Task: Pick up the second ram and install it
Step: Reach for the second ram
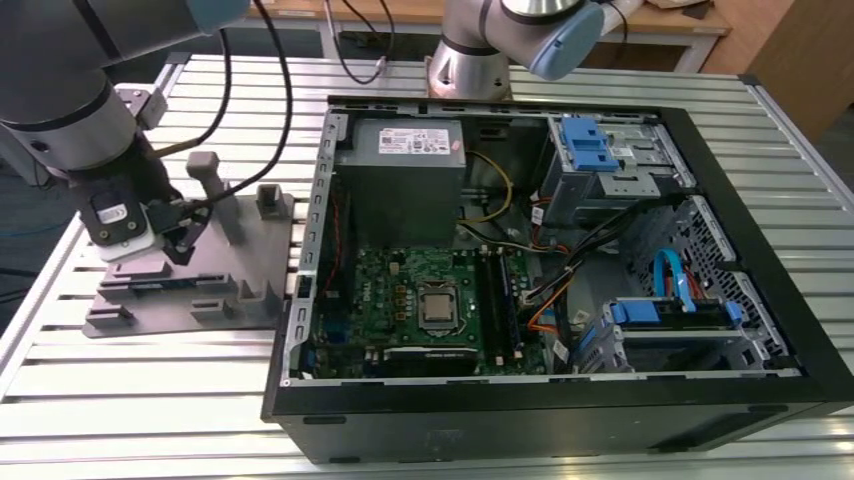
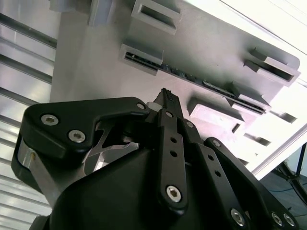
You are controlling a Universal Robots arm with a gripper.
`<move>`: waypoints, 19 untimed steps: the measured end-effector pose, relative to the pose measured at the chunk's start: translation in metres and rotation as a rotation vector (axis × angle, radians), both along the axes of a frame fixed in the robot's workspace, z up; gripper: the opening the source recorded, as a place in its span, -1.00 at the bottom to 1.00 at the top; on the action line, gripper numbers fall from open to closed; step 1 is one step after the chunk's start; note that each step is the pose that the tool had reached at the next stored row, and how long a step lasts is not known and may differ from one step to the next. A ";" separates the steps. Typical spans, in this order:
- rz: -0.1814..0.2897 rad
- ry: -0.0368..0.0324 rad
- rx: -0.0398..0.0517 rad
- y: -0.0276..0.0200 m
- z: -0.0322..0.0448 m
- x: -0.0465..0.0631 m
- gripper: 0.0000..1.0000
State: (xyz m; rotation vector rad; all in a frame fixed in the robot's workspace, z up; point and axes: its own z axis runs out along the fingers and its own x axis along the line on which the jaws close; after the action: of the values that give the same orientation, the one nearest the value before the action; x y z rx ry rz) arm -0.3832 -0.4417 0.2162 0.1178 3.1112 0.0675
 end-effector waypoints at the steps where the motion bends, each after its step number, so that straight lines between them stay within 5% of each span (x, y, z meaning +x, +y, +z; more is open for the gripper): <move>1: 0.000 0.0000 0.0000 0.0000 -0.0015 0.000 -0.85; 2: 0.000 0.0000 0.0000 0.0000 -0.0031 0.000 -0.85; 3: 0.000 0.0000 0.0001 0.0000 -0.0142 0.000 -0.85; 11: 0.000 -0.0001 -0.0017 0.0009 -0.0272 0.000 -0.85; 14: 0.000 -0.0019 -0.0035 0.0010 -0.0258 -0.001 -0.85; 19: 0.000 -0.0039 -0.0035 0.0010 -0.0063 -0.001 -0.85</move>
State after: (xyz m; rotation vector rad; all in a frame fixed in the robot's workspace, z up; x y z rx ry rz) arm -0.3841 -0.4407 0.2098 0.1169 3.1073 0.0623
